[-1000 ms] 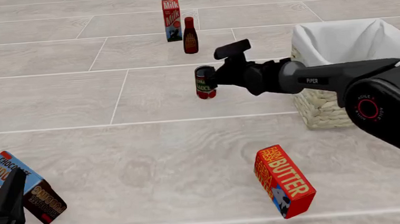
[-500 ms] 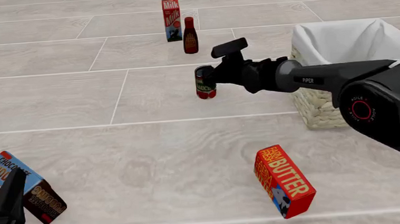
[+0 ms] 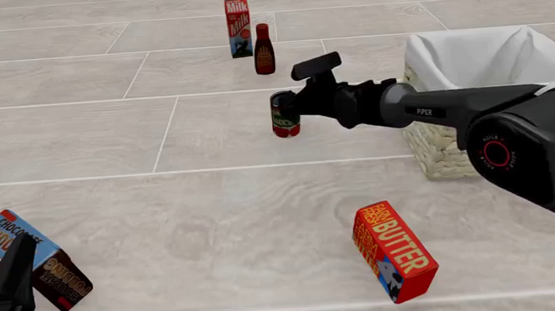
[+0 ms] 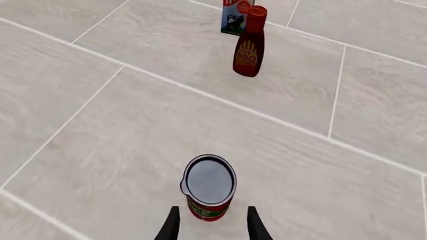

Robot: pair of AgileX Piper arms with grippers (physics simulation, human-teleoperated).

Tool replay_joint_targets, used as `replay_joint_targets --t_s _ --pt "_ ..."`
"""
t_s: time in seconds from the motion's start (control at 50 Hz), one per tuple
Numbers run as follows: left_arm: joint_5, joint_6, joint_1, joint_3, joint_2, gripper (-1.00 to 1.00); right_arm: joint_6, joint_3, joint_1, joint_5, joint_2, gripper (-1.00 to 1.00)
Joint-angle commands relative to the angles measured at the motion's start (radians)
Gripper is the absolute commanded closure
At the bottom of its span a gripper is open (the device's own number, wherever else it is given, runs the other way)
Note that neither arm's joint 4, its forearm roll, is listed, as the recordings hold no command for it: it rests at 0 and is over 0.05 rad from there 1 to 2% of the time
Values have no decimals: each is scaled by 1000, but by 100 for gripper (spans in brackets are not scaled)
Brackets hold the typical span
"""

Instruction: Pick the tomato sauce and place it in the basket.

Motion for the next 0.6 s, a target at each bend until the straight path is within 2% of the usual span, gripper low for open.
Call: replay_joint_targets --t_s 0.02,0.6 --pt "0 0 0 0 0 -100 -3 -9 1 5 5 -100" --pt "0 0 0 0 0 -100 4 -48 -1 20 35 -100"
